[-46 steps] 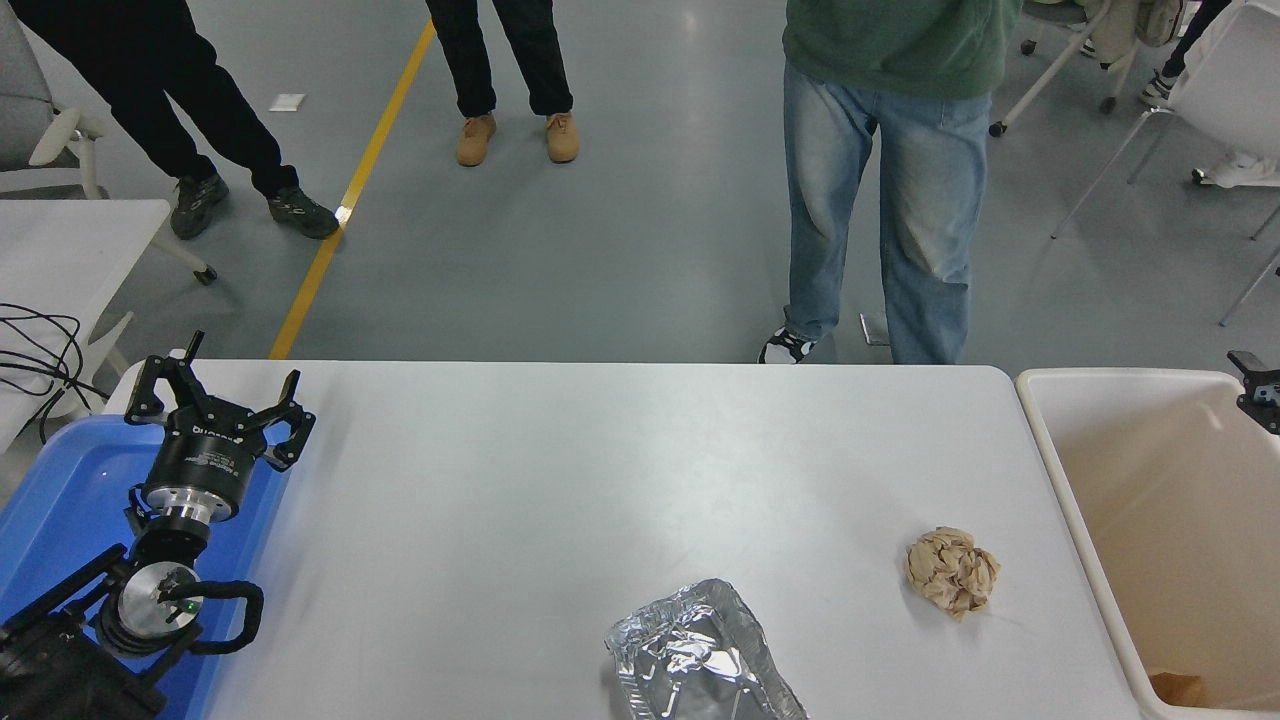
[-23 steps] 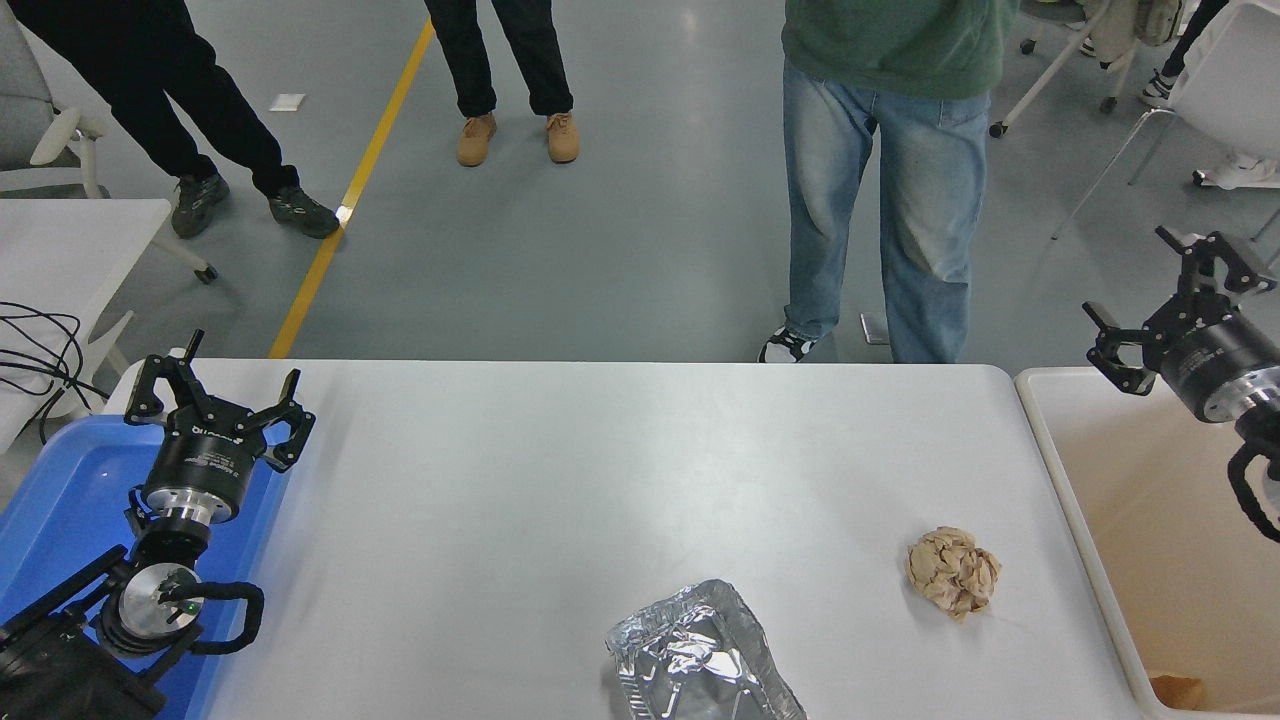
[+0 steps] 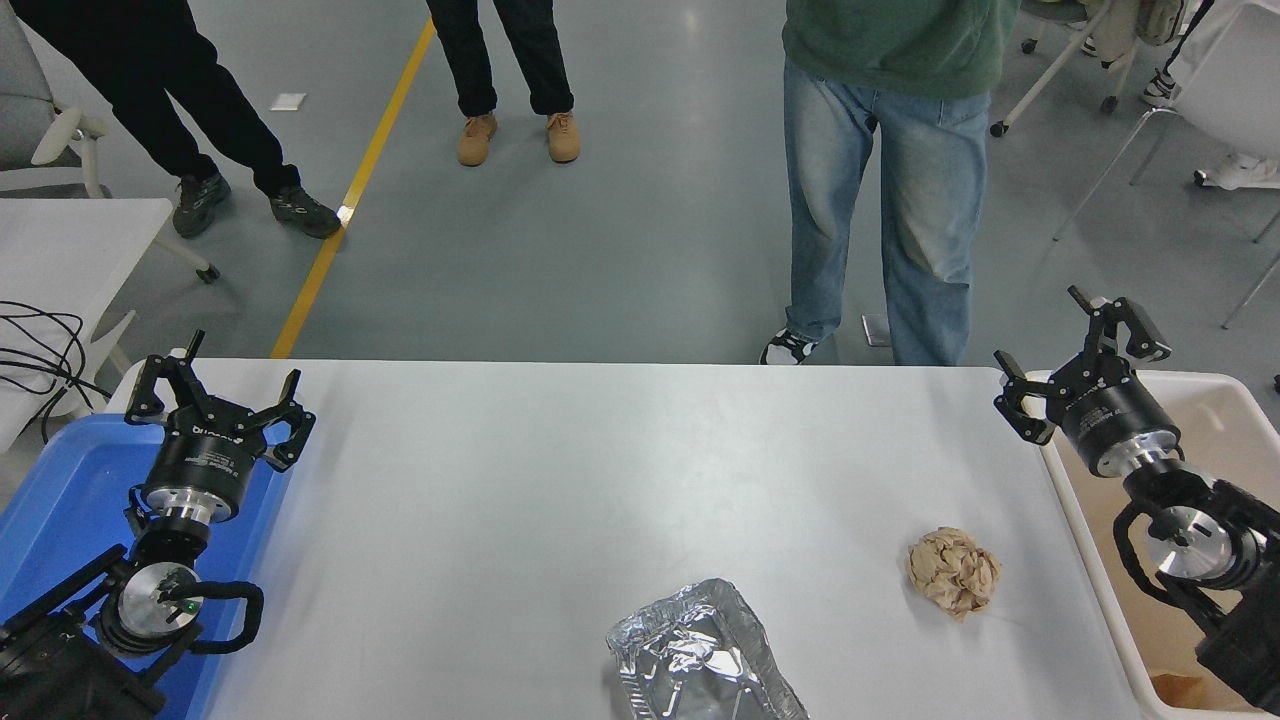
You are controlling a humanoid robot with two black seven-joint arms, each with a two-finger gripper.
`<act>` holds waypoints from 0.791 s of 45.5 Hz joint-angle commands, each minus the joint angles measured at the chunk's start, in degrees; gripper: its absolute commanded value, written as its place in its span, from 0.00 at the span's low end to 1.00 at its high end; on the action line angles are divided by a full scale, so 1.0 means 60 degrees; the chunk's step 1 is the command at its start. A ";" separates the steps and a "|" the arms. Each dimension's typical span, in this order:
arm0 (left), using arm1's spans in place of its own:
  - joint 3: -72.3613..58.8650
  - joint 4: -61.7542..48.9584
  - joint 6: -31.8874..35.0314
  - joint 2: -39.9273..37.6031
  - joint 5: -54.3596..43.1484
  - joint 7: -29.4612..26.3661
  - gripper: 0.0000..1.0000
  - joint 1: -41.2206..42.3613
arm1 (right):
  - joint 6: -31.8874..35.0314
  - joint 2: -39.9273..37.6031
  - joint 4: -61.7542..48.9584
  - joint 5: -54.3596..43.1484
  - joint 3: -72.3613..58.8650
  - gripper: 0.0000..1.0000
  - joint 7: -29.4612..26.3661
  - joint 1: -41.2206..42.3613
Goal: Clean the table surface
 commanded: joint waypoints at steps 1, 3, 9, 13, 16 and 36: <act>-0.0014 0.0000 0.0000 -0.0002 -0.0001 0.0000 0.99 0.0000 | -0.0095 0.0343 0.0155 0.0002 0.0153 1.00 0.0135 -0.0264; 0.0000 0.0000 0.0000 -0.0002 -0.0001 0.0000 0.99 0.0000 | -0.0095 0.0328 0.0287 0.0002 0.0153 1.00 0.0121 -0.0278; 0.0000 0.0000 0.0000 -0.0002 -0.0001 0.0000 0.99 0.0000 | -0.0065 0.0196 0.0492 -0.0013 0.0066 1.00 0.0121 -0.0278; 0.0000 0.0000 0.0000 -0.0002 -0.0001 0.0000 0.99 0.0000 | -0.0065 -0.0111 0.1076 -0.0057 -0.0037 1.00 0.0121 -0.0322; 0.0000 0.0000 0.0000 -0.0002 -0.0001 0.0000 0.99 0.0000 | -0.0051 -0.0462 0.1808 -0.0188 -0.0096 1.00 0.0091 -0.0614; 0.0000 0.0000 0.0000 -0.0002 -0.0001 0.0000 0.99 0.0000 | -0.0094 -0.2045 0.3992 -0.3484 -0.1473 1.00 -0.0011 -0.0366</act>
